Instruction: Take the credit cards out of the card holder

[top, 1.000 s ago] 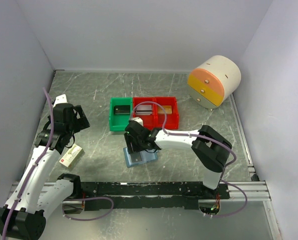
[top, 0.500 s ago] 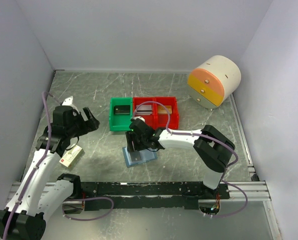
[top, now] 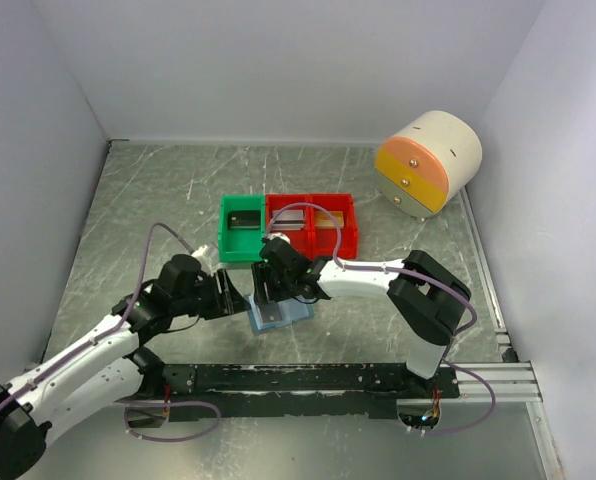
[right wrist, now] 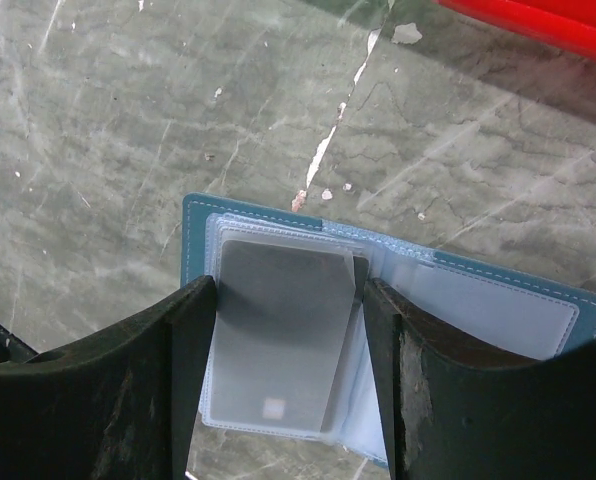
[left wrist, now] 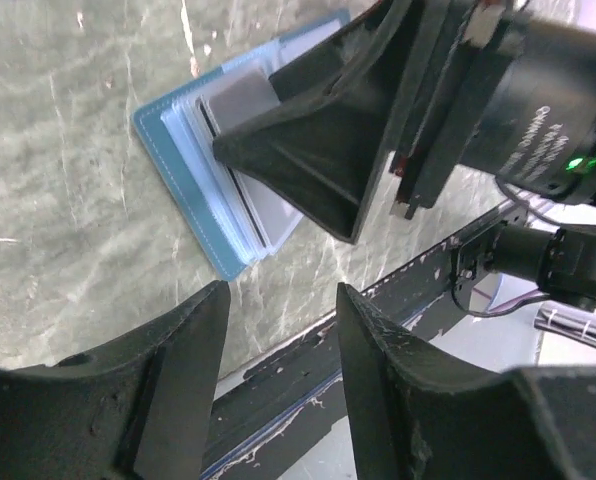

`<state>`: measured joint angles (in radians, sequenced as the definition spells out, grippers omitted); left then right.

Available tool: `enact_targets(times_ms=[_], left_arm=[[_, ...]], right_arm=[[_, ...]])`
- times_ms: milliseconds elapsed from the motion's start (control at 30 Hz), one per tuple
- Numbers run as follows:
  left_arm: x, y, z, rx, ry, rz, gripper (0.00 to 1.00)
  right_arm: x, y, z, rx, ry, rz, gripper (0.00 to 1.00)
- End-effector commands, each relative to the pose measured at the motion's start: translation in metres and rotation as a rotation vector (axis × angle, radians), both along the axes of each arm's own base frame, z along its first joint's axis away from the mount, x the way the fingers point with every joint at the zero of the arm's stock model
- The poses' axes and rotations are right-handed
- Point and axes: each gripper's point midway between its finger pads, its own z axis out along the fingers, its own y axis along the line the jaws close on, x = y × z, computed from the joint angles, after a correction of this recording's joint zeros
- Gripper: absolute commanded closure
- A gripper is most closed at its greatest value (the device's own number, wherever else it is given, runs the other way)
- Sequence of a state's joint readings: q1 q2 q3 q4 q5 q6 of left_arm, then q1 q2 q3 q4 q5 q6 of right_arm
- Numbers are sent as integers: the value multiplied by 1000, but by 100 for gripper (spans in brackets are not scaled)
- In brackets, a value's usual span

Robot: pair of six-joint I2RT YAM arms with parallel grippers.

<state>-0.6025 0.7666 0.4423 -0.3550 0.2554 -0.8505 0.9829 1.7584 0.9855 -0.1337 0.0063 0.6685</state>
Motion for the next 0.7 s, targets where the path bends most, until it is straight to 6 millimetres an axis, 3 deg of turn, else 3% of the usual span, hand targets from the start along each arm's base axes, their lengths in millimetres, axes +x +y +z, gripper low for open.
enact_targets(times_ms=[0,200,500,667], left_arm=[[1,-9,-15,-12,12,81,42],[-14,-28,-40,-55,47,56,48],[-3,-44,-47,-84,17,104,45],[0,-41,-62,-37,43,141,49]], right_arm=[[-7,-13,-14,-40,29,3,40],[-6,-13,-13,-36,27,9,40],[-5,-15,-14,-37,33,11,40],[-5,-14,-12,-22,34,12,40]])
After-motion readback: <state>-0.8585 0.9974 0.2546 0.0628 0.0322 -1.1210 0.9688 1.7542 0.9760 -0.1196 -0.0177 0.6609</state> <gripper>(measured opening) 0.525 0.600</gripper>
